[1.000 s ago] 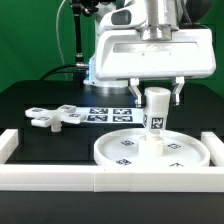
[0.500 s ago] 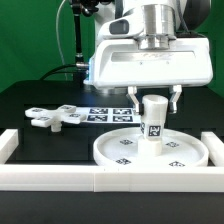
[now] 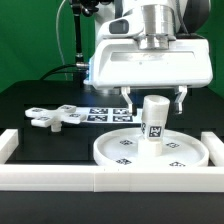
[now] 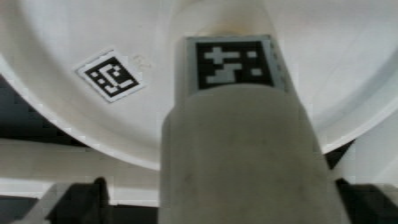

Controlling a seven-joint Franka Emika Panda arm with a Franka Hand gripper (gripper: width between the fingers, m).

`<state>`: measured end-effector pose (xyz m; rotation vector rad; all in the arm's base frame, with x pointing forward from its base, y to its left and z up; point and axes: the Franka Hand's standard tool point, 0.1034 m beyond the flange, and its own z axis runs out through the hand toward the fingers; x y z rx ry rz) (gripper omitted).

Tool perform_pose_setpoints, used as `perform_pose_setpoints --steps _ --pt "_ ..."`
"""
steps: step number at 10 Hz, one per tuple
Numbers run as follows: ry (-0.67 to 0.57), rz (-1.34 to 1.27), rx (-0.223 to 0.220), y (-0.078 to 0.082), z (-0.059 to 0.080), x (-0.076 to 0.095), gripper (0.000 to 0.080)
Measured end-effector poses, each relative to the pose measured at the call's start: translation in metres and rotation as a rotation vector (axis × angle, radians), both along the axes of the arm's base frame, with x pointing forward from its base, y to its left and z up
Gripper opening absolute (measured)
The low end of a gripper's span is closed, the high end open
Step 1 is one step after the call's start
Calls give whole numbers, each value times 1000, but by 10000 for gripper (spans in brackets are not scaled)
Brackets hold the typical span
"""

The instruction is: Assemble round table

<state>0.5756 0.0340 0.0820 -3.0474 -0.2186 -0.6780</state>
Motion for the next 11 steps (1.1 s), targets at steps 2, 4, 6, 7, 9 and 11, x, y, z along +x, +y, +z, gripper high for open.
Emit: perform_pose_setpoints --steps 2,4,6,7,9,11 --pt "14 0 2 -2 17 3 640" --pt "30 14 -1 -5 34 10 648" --pt "29 15 -2 -4 31 9 649" --pt "34 15 -1 -4 31 9 649" --pt "50 14 0 -5 29 8 649" --pt "188 -6 23 -1 22 -2 649"
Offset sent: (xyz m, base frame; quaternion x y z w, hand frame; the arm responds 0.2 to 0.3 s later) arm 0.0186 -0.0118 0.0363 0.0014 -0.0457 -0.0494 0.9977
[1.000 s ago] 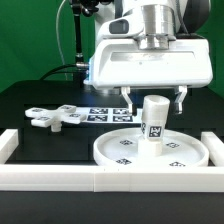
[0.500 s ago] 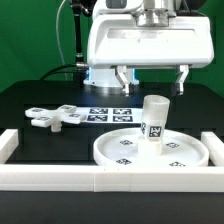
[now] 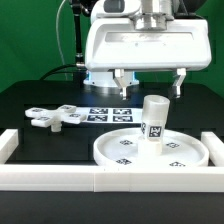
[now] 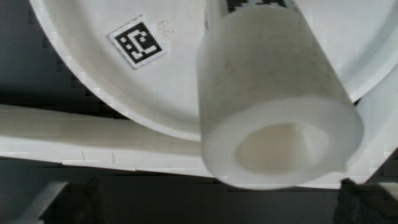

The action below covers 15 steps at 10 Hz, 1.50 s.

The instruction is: Assemble round table

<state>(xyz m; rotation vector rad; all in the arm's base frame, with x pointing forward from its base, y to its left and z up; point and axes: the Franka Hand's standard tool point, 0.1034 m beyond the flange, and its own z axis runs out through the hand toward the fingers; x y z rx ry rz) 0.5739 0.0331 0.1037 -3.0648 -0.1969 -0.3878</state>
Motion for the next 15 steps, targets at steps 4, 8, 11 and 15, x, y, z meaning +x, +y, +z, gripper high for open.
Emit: perform_pose_setpoints --steps 4,8,11,15 --pt "224 17 26 8 3 -2 649" --pt "290 63 -21 6 -8 -9 649" --pt "273 76 -22 1 -17 -13 649" --pt "273 81 -20 3 -11 -3 401"
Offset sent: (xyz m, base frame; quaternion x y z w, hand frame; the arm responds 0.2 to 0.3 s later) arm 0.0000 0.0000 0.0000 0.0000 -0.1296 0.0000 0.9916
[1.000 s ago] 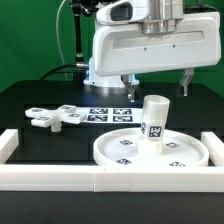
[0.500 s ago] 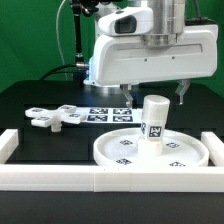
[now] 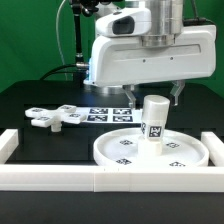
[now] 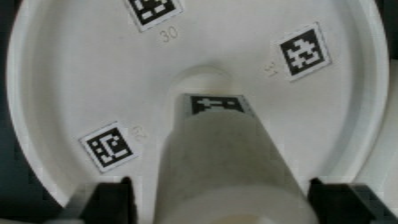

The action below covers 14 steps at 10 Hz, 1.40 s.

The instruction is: Assemble round table

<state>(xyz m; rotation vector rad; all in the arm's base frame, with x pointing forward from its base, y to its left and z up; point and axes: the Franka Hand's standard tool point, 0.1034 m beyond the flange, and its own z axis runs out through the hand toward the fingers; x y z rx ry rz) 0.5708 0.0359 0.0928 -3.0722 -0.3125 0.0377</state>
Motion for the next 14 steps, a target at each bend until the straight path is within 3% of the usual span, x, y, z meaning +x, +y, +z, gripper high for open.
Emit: perform_pose_setpoints --steps 5,11,14 --pt "0 -45 4 0 -1 4 406" --pt "2 -699 36 -4 -1 0 406" --pt "36 -1120 81 -6 -2 -5 407"
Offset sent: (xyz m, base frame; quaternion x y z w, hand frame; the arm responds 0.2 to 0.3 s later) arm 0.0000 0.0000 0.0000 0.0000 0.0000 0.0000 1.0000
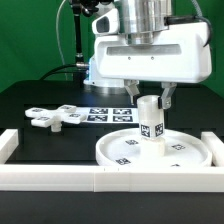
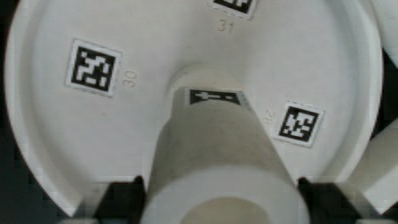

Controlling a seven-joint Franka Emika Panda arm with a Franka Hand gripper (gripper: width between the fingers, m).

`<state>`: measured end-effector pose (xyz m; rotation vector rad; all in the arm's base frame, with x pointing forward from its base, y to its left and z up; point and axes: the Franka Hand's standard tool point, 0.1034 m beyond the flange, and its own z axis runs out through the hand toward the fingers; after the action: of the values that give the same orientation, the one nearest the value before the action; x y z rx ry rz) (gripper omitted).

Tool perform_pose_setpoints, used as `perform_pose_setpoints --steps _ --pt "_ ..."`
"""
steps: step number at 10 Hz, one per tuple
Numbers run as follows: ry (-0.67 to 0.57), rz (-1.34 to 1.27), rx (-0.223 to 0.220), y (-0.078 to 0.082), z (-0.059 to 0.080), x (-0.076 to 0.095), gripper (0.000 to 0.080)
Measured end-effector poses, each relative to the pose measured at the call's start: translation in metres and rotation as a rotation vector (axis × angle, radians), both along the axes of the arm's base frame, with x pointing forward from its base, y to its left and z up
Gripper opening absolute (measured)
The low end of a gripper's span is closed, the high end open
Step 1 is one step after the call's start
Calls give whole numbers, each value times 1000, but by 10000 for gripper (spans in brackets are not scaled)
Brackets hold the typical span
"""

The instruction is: Assemble round table

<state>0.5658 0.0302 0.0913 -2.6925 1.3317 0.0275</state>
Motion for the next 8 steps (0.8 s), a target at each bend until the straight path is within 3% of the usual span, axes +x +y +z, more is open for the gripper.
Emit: perform_pose_setpoints --steps 5,8 --pt "37 -231 24 2 0 -1 407" --pt "82 -576 92 5 -1 -3 407"
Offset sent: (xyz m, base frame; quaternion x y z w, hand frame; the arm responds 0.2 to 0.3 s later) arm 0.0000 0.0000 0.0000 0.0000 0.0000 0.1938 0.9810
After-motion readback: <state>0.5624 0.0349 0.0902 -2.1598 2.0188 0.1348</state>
